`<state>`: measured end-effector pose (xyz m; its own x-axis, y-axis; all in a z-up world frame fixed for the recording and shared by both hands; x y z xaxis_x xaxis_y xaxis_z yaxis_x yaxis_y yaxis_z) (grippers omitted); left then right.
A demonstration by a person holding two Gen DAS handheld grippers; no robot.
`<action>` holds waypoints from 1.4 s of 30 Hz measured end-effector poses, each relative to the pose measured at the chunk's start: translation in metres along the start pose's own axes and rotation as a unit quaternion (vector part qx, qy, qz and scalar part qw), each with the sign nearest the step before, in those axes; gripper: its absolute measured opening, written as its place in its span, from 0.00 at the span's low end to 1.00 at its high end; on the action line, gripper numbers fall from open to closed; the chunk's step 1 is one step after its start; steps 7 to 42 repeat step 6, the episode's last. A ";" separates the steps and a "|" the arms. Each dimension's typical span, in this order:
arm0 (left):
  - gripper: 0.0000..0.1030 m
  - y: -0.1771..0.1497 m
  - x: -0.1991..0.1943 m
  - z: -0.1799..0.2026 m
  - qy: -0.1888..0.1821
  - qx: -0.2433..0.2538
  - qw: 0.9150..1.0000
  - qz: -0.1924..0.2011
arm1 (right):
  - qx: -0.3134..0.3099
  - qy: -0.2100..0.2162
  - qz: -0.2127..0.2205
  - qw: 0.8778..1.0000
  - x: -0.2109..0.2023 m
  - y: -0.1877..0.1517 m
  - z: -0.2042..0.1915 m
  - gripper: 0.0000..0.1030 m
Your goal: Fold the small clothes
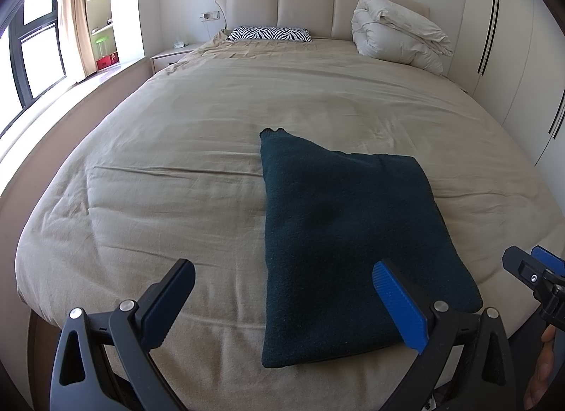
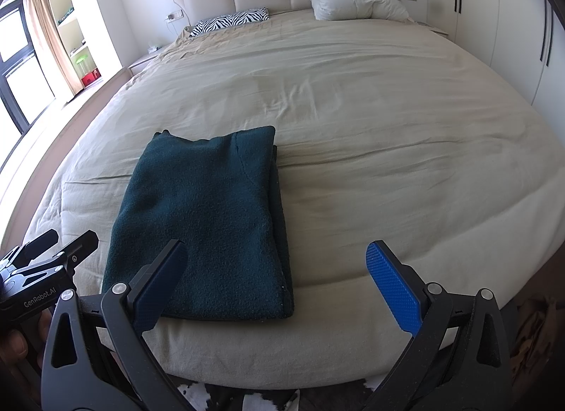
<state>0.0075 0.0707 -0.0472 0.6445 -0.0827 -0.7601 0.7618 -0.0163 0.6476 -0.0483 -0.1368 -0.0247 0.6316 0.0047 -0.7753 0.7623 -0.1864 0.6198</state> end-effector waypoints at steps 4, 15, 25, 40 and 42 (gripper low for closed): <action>1.00 0.000 0.001 -0.002 0.002 0.002 1.000 0.002 | 0.000 0.000 -0.002 1.000 0.002 -0.005 0.000 1.00; 1.00 0.001 0.001 -0.003 0.003 0.001 1.000 0.002 | 0.001 0.001 -0.003 1.000 0.002 -0.005 0.000 1.00; 1.00 0.001 0.001 -0.003 0.003 0.001 1.000 0.002 | 0.001 0.001 -0.003 1.000 0.002 -0.005 0.000 1.00; 1.00 0.001 0.001 -0.003 0.003 0.001 1.000 0.002 | 0.001 0.001 -0.003 1.000 0.002 -0.005 0.000 1.00; 1.00 0.001 0.001 -0.003 0.003 0.001 1.000 0.002 | 0.001 0.001 -0.003 1.000 0.002 -0.005 0.000 1.00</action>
Point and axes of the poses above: each gripper's, at about its wrist camera, not at the fingertips, and x roughly the way its jaws point, z to its right, y to its top, the point moved 5 cm from there along x, roughly the way its jaws point, and after that the axes turned 1 degree about -z, right-handed, at the moved point
